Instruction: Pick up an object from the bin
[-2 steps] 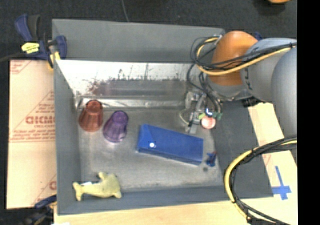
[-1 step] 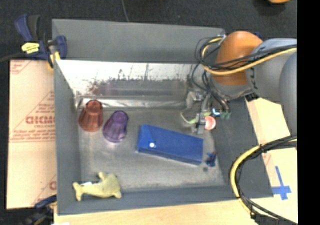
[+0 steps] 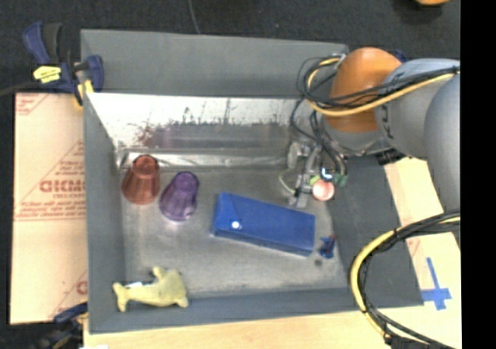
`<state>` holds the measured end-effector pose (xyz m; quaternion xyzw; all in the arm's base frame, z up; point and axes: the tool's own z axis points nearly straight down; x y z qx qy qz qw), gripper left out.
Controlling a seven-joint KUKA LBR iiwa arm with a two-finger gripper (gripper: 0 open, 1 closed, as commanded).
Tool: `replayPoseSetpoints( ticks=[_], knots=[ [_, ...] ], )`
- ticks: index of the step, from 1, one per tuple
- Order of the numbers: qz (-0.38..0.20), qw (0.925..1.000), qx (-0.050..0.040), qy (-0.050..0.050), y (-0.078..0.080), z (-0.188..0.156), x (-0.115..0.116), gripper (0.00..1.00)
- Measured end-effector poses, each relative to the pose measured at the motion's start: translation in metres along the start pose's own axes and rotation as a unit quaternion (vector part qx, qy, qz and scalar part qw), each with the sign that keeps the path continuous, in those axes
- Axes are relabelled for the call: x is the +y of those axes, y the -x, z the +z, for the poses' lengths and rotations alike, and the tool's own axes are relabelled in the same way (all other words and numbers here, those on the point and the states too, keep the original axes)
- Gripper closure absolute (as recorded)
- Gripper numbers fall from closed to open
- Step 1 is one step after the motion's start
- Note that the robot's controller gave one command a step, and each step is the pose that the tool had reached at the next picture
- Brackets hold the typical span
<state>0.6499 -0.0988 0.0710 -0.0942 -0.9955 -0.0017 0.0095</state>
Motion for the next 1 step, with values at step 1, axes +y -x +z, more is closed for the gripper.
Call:
replayPoseSetpoints(
  ticks=[1],
  knots=[
    [-0.064,0.9979,-0.0096,-0.002,0.0047,-0.0031,-0.0091,1.0]
  ],
)
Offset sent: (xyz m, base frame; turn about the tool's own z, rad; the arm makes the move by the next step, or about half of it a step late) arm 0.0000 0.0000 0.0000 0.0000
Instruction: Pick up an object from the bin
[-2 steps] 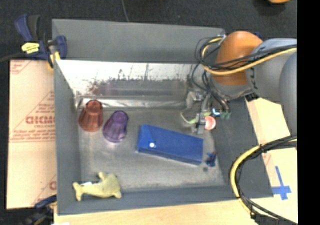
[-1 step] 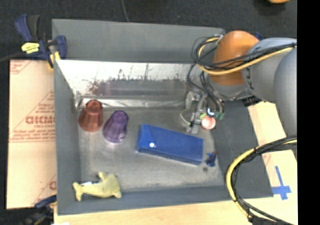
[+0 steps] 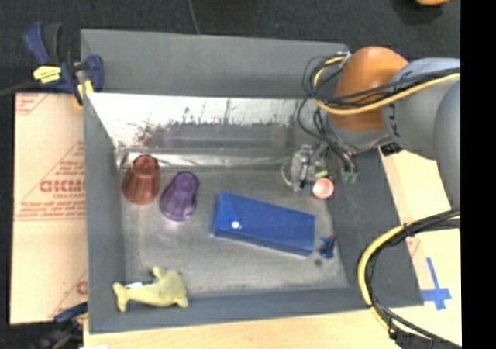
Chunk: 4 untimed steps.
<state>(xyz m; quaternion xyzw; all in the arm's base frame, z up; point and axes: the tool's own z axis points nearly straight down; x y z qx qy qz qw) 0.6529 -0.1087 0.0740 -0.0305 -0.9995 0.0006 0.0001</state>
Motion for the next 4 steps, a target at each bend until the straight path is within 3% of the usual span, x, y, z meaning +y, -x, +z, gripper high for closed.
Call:
replayPoseSetpoints(
  ticks=[1,2,3,4],
  knots=[
    [0.0,1.0,-0.0001,0.0,0.0,0.0,0.0,1.0],
    [0.0,1.0,0.0025,0.0,-0.002,-0.047,0.0,1.0],
    [0.0,1.0,-0.0025,-0.001,0.0,-0.074,-0.001,1.0],
    [0.0,1.0,-0.0016,-0.001,0.0,-0.091,-0.001,1.0]
  ],
)
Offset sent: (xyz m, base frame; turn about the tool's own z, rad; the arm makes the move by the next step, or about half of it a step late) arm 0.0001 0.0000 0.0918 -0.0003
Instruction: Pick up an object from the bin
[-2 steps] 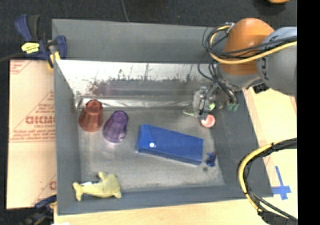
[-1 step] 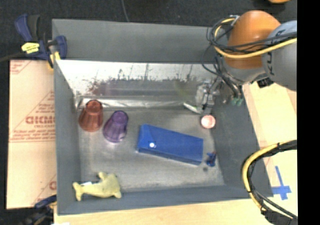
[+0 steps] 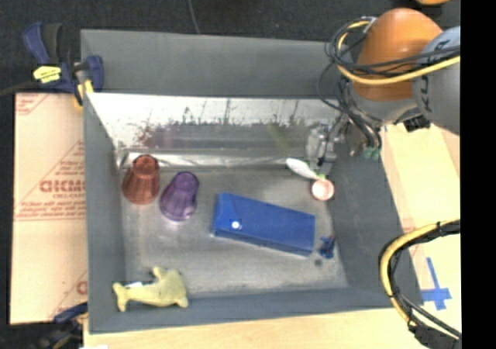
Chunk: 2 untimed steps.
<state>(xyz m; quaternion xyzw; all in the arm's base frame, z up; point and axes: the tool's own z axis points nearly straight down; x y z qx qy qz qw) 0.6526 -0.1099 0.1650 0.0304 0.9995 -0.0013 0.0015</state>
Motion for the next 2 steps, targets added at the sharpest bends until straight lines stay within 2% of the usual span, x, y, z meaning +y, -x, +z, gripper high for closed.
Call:
replayPoseSetpoints(
  ticks=[2],
  knots=[
    [0.0,1.0,-0.0009,0.0,0.001,-0.064,-0.001,1.0]
  ],
)
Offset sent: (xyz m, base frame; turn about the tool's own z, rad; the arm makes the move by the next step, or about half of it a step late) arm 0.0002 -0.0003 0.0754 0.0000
